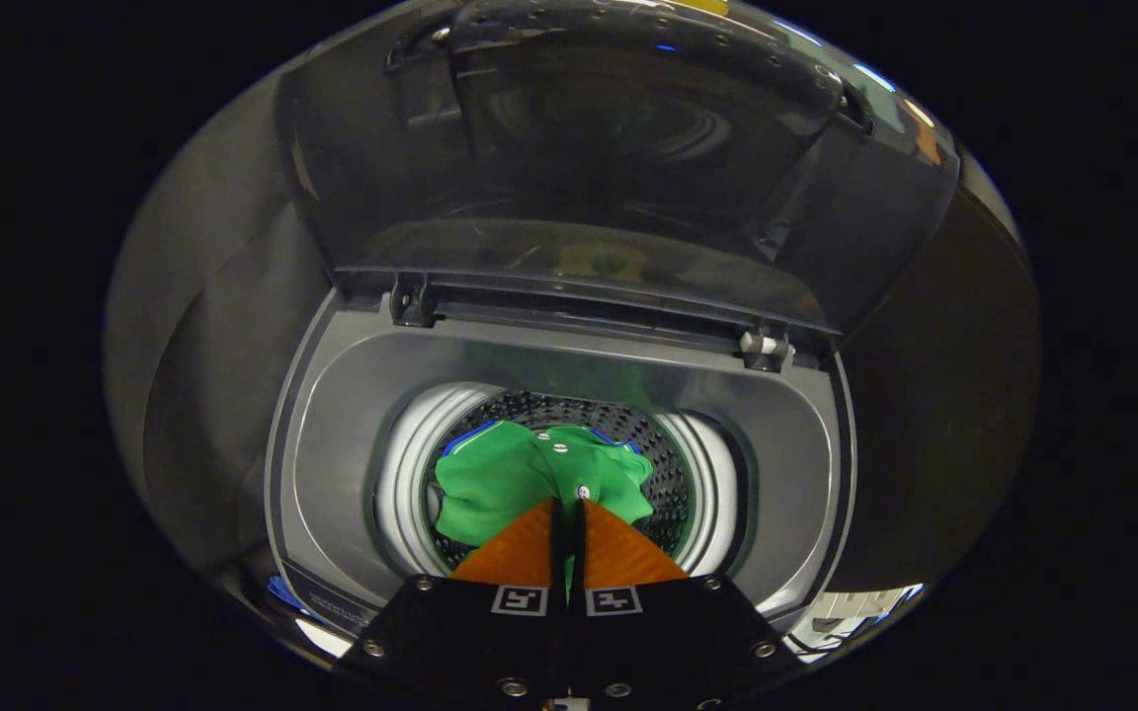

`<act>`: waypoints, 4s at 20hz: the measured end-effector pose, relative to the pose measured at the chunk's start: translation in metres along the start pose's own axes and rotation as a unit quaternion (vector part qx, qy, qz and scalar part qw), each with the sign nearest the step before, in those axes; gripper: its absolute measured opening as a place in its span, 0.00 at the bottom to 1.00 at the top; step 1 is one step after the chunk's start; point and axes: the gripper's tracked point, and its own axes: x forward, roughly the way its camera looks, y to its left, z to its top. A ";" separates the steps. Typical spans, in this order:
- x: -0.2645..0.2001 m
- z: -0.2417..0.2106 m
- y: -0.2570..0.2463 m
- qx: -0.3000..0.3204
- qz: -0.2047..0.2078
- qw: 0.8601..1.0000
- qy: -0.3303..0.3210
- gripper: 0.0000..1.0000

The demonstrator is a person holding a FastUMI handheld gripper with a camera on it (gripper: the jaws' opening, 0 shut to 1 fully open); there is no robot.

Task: Put the clothes into the washing machine and then close the washing machine lid.

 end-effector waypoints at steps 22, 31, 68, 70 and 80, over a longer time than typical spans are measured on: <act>-0.038 0.018 -0.005 0.008 -0.031 0.999 -0.041 0.97; -0.131 0.061 0.026 0.004 -0.045 0.993 -0.111 0.97; -0.100 0.279 -0.067 0.077 0.002 0.981 -0.180 0.96; -0.099 0.276 -0.066 0.076 0.002 0.981 -0.179 0.97; -0.122 0.250 -0.061 0.074 -0.001 0.971 -0.228 0.97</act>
